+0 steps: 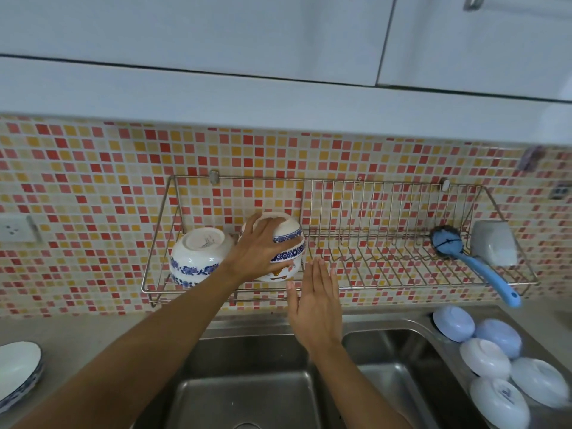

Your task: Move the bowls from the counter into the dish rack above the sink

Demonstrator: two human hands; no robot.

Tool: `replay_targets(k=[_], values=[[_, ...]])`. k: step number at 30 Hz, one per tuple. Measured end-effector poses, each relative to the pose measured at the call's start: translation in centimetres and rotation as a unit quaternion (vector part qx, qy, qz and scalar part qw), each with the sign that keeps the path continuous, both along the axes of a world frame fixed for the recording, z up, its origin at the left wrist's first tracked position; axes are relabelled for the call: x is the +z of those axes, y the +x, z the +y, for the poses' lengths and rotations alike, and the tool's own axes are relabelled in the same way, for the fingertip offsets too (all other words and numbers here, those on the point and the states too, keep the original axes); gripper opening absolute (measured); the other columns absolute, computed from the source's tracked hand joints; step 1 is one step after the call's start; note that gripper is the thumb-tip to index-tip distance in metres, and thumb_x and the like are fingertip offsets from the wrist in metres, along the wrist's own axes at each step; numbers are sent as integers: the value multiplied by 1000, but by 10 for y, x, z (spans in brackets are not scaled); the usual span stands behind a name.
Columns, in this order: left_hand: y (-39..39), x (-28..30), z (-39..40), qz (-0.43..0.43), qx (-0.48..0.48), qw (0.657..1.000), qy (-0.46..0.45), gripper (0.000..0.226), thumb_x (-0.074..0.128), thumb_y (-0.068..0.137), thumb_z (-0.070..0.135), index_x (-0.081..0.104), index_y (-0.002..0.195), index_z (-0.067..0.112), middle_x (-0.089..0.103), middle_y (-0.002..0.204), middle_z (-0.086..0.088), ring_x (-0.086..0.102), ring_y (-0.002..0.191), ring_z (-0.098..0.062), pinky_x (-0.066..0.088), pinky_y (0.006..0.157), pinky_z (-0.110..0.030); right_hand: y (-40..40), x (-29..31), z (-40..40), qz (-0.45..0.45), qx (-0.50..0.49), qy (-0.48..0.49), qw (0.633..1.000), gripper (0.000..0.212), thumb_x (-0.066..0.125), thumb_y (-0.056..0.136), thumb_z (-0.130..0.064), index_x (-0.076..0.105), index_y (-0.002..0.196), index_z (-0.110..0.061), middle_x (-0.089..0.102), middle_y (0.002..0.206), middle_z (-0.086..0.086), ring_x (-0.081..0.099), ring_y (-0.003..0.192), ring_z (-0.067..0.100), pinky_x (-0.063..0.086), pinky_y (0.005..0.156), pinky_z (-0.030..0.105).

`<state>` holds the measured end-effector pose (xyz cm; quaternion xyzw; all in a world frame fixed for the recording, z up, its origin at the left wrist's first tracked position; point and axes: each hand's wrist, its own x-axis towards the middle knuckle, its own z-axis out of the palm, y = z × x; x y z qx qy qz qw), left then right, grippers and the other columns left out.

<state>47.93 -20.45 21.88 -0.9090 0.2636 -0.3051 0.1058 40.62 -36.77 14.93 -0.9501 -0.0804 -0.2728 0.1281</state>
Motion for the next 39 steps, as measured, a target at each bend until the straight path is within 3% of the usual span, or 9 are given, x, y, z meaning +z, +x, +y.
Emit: replay_targets(k=[6, 13, 23, 26, 30, 33, 35, 39], values=[[-3, -1, 2, 66, -38, 995, -59, 65, 57, 79, 61, 43, 137, 36, 43, 142, -11, 41, 128, -32, 32, 108, -51, 1, -2, 0, -2, -1, 8, 1000, 71, 16, 98, -53, 36, 146, -4, 38, 152, 13, 28, 144, 23, 6, 119, 40], [-11, 2, 8, 144, -40, 981, -126, 91, 63, 70, 68, 26, 145, 30, 31, 151, 0, 27, 137, -22, 20, 115, -42, -1, -1, 1, -10, 3, 22, 1000, 73, 12, 99, -54, 37, 145, -3, 39, 151, 14, 29, 144, 24, 12, 120, 40], [-26, -7, 16, 167, -41, 973, -157, 85, 69, 75, 53, 27, 145, 29, 32, 153, 3, 29, 139, -19, 22, 115, -37, 0, -2, 0, -8, 5, 20, 1000, 68, 20, 98, -50, 37, 145, -4, 40, 150, 14, 31, 143, 24, 9, 119, 38], [-36, -5, 27, 155, -16, 966, -209, 77, 57, 81, 59, 28, 146, 28, 31, 154, 2, 28, 140, -20, 21, 118, -41, -2, 2, 1, -4, 8, 20, 1000, 66, 19, 98, -49, 36, 146, -8, 41, 150, 12, 31, 143, 23, 8, 120, 39], [-57, -10, 59, 80, 48, 955, -282, 58, 37, 90, 53, 43, 138, 20, 43, 146, -9, 37, 134, -30, 25, 113, -49, 0, 14, 8, 16, 21, 23, 999, 63, 19, 96, -42, 19, 153, -16, 23, 159, 8, 15, 148, 25, -6, 117, 41], [-77, -25, 84, 66, 132, 932, -330, 45, 44, 95, 40, 47, 134, 18, 45, 144, -11, 38, 132, -33, 31, 111, -51, 2, 20, 18, 14, 98, 1, 995, 60, 34, 97, -26, 14, 153, -16, 12, 161, 7, 7, 149, 25, 5, 121, 46], [-88, -35, 98, 81, 157, 928, -328, 48, 35, 97, 44, 44, 138, 21, 43, 146, -8, 37, 134, -30, 30, 113, -49, 2, 21, 23, 23, 134, -13, 991, 57, 26, 98, -28, 14, 153, -17, 9, 160, 4, 6, 149, 21, 12, 121, 48], [-95, -39, 109, 119, 145, 951, -247, 77, -7, 89, 61, 26, 148, 24, 32, 154, -3, 24, 143, -23, 14, 119, -41, 2, 13, 27, 26, 118, -36, 992, 60, 3, 97, -47, 4, 152, -22, 1, 160, 1, 1, 149, 18, 8, 121, 49]])
